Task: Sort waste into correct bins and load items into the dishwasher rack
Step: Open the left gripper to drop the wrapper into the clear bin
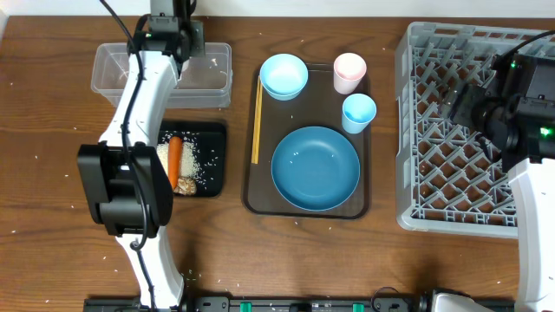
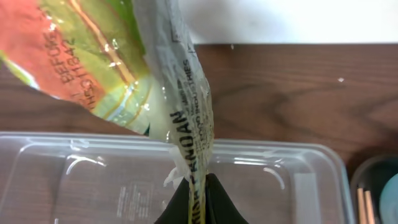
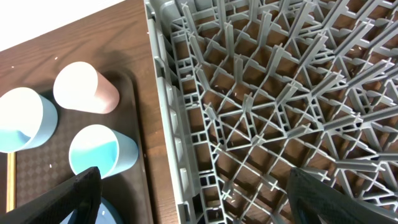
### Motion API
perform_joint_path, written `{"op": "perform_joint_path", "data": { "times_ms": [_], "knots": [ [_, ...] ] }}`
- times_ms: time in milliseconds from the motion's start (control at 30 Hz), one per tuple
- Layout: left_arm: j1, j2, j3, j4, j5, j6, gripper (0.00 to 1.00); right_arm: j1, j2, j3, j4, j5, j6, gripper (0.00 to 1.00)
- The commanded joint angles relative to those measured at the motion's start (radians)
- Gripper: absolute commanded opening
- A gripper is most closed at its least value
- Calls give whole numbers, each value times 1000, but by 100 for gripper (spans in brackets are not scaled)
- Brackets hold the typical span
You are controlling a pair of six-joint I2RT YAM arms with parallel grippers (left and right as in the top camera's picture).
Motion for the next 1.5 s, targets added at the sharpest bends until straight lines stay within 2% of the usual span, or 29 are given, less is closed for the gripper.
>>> {"op": "perform_joint_path", "data": {
  "times_ms": [0, 100, 233, 433, 533, 633, 800, 967, 1133, 1167, 1200, 1233, 1267, 1467],
  "knots": [
    [6, 2, -41, 21, -13, 17, 6, 3, 2, 5, 1, -5, -8, 88],
    [12, 3, -75, 69, -13, 29, 6, 3, 2, 5, 1, -5, -8, 88],
    [17, 3, -129, 137, -13, 127, 6, 3, 2, 5, -3, -5, -9, 88],
    [18, 3, -148, 149, -12, 341, 6, 3, 2, 5, -2, -5, -8, 88],
    [18, 3, -148, 144, -12, 491, 6, 3, 2, 5, -3, -5, -9, 88],
    [19, 3, -148, 114, -12, 643, 6, 3, 2, 5, -3, -4, -9, 88],
    [28, 3, -148, 32, -12, 797, 6, 3, 2, 5, -3, -5, -9, 88],
    [53, 3, -148, -47, -12, 869, 6, 3, 2, 5, -3, -5, -9, 88],
    [97, 3, -148, -74, -12, 872, 6, 3, 2, 5, -3, -5, -8, 88],
    [105, 3, -148, -74, -12, 871, 17, 3, 2, 5, -3, -5, -8, 88],
    [109, 3, -148, -74, -12, 872, 49, 3, 2, 5, -3, -5, -8, 88],
    [111, 3, -148, -73, -12, 872, 92, 3, 2, 5, -3, -5, -8, 88],
    [111, 3, -148, -72, -12, 872, 98, 3, 2, 5, -2, -5, -8, 88],
    [111, 3, -148, -34, -12, 868, 98, 3, 2, 5, -3, -5, -8, 88]
  ]
}}
